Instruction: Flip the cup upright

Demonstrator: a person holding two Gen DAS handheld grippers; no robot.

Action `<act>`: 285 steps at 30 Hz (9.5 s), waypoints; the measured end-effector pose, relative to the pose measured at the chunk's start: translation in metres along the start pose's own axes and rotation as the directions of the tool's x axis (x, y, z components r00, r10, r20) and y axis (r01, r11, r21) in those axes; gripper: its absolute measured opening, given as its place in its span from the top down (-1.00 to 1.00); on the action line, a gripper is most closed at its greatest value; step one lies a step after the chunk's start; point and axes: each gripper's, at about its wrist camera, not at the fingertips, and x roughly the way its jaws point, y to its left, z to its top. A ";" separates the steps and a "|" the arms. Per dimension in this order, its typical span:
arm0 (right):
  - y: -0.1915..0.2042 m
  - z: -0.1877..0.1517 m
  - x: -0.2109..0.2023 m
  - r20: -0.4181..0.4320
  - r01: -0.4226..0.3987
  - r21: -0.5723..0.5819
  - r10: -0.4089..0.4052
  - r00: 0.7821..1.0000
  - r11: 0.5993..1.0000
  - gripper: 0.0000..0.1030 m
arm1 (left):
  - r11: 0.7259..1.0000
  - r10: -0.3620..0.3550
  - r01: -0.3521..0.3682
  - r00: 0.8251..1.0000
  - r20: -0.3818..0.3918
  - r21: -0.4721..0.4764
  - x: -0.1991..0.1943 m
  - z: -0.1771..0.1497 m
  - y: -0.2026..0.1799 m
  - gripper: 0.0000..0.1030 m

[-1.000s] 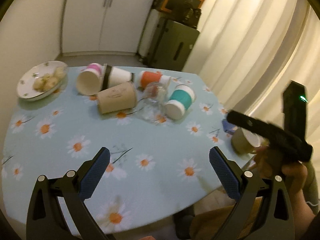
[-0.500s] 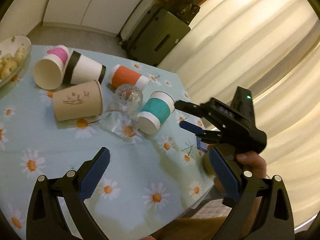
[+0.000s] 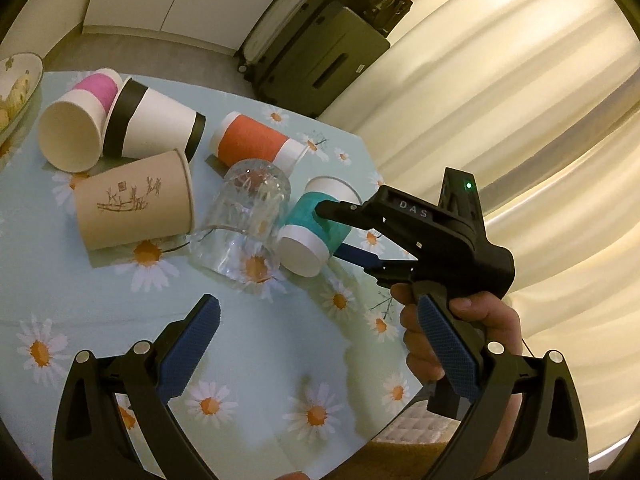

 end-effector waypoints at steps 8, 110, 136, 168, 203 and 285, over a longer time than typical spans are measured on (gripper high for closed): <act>-0.007 0.004 0.005 -0.031 -0.034 0.040 0.035 0.999 0.999 -0.23 | 1.000 0.009 -0.009 1.000 0.002 -0.015 -0.001 0.000 0.007 -0.86; 0.020 -0.092 -0.081 -0.167 -0.083 -0.388 0.019 0.986 0.918 -0.37 | 0.961 0.275 -0.275 0.918 -0.287 0.041 0.053 -0.064 -0.011 -0.22; 0.031 -0.105 -0.076 -0.179 -0.099 -0.424 0.024 0.984 0.900 -0.37 | 0.863 0.427 -0.501 0.791 0.437 0.062 -0.017 -0.114 -0.035 -0.22; 0.039 -0.124 -0.052 -0.211 -0.076 -0.471 -0.029 0.977 0.879 -0.37 | 0.703 0.445 -0.709 0.489 0.750 0.045 0.029 -0.187 -0.031 -0.25; 0.031 -0.144 -0.070 -0.170 -0.149 -0.476 0.075 0.983 0.867 -0.38 | 0.738 0.438 -0.672 0.546 0.714 0.060 0.003 -0.180 -0.042 -0.89; 0.018 -0.328 -0.143 0.416 0.263 -0.778 0.155 0.896 0.570 -0.90 | 0.829 0.391 -0.528 0.784 0.482 0.187 -0.130 -0.245 -0.054 -0.89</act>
